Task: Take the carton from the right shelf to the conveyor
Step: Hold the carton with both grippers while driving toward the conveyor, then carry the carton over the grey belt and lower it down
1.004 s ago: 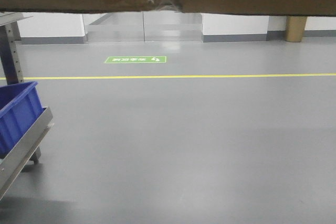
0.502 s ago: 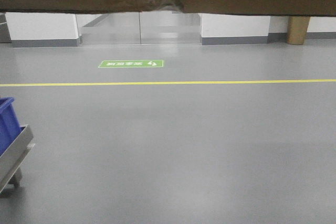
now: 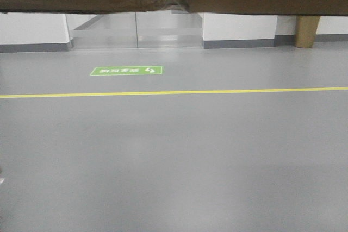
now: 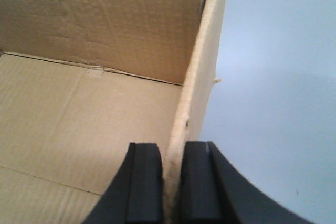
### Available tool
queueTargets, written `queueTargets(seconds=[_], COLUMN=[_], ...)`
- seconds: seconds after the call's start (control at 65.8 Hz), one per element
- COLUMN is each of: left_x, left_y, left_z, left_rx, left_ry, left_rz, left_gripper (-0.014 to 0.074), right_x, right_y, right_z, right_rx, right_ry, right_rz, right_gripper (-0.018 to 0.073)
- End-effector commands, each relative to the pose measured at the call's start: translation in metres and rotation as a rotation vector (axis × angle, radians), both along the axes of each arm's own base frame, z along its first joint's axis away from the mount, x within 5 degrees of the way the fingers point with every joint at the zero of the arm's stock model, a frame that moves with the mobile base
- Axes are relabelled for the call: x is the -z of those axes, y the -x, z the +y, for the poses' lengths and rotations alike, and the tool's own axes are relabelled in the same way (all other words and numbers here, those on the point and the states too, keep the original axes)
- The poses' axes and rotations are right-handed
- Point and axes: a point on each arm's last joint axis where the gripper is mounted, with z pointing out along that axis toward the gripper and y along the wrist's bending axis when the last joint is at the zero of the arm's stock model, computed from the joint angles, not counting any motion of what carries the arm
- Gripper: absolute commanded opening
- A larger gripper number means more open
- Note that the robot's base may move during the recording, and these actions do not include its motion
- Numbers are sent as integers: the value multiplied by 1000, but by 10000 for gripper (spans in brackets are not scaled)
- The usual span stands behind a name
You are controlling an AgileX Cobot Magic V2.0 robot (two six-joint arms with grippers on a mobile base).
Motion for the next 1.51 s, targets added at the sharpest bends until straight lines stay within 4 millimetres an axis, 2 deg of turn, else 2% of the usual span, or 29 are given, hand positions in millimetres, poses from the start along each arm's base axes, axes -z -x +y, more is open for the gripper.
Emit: queueTargets(seconds=[0.0, 0.624, 1.49], left_x=[-5, -5, -11], left_y=[3, 3, -4], left_z=[-3, -3, 20], left_rx=[32, 30, -125], left_ry=[29, 25, -195], left_rz=[-37, -39, -143], left_gripper=[-20, -20, -20], right_x=[-10, -11, -11], right_y=[3, 3, 3], right_z=[1, 2, 2], right_rx=[-26, -26, -26], right_ry=[-52, -57, -58], right_rz=[-71, -81, -83], right_gripper=[-66, -66, -66])
